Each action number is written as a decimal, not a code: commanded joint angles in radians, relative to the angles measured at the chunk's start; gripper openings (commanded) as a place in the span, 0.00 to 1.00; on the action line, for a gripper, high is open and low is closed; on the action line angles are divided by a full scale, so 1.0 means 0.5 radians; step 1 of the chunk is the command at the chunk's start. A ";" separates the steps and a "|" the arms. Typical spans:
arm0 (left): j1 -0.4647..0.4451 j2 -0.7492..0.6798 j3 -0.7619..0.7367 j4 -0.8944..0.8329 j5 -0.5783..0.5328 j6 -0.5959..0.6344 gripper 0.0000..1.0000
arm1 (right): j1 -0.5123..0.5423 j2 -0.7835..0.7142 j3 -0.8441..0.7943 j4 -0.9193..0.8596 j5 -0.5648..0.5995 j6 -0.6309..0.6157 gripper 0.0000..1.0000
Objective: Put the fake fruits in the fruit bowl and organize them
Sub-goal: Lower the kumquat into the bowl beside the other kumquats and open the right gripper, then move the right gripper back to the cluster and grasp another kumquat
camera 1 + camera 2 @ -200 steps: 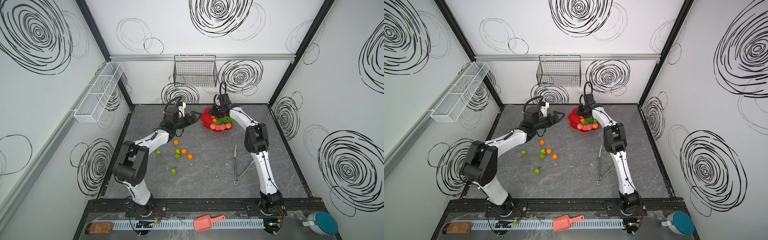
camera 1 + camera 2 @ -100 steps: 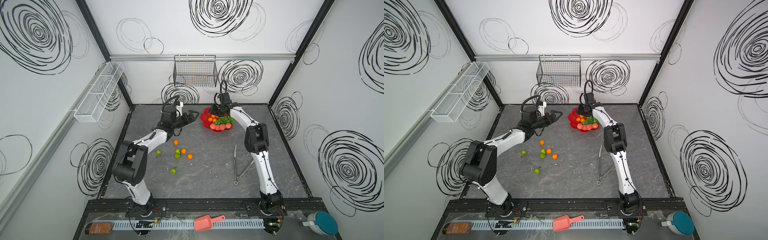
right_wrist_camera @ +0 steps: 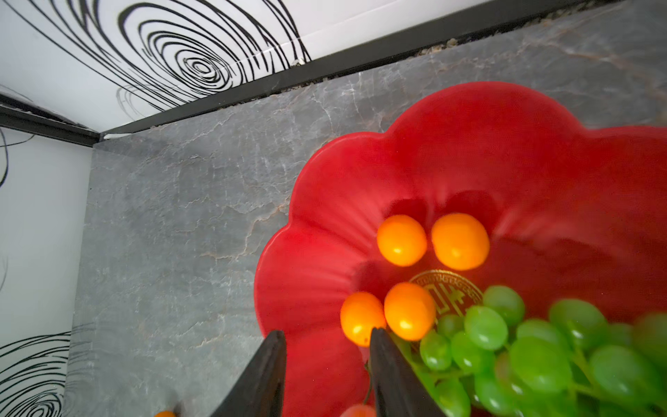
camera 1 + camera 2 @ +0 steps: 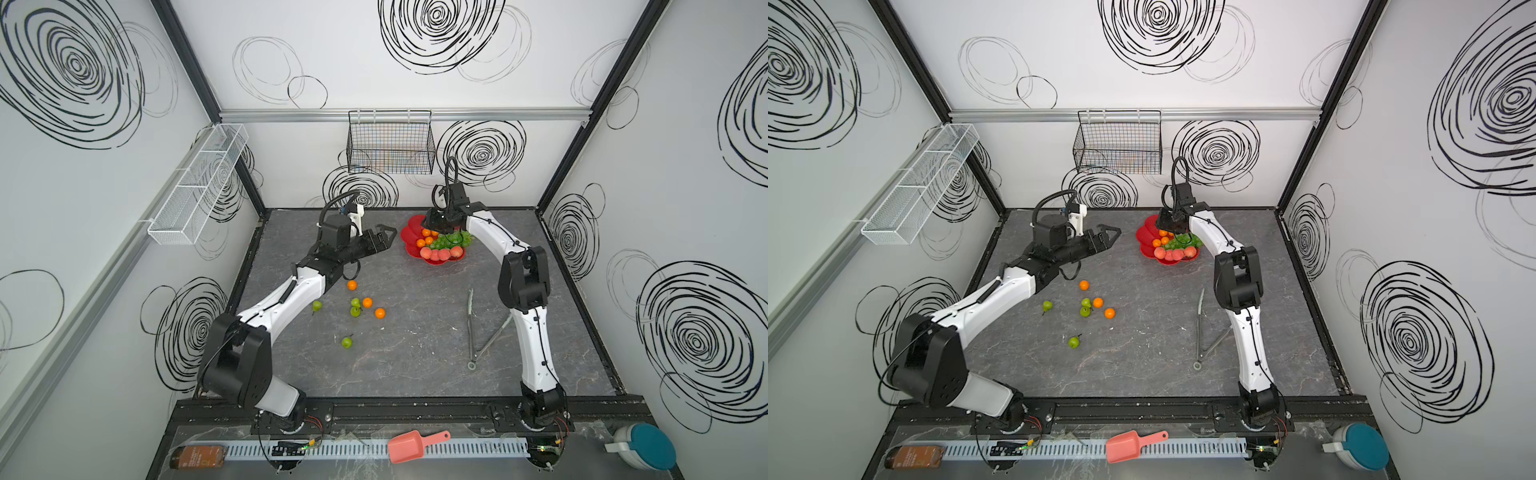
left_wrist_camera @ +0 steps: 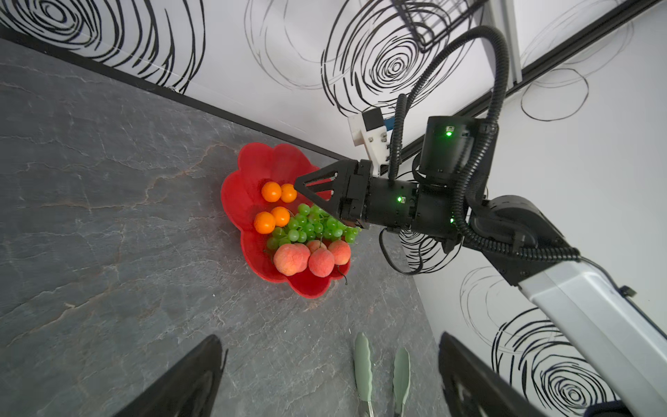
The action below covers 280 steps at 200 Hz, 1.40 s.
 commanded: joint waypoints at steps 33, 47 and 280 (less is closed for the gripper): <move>0.023 -0.389 -0.296 -0.474 -0.192 0.149 0.96 | 0.145 -0.721 -0.899 0.347 0.175 -0.074 0.42; 0.019 -0.487 -0.371 -0.546 -0.210 0.183 0.96 | 0.203 -0.856 -1.085 0.382 0.222 -0.083 0.42; 0.093 -1.647 -1.450 -0.825 -0.360 -0.364 0.96 | 1.253 -0.847 -1.801 0.892 0.526 0.199 0.44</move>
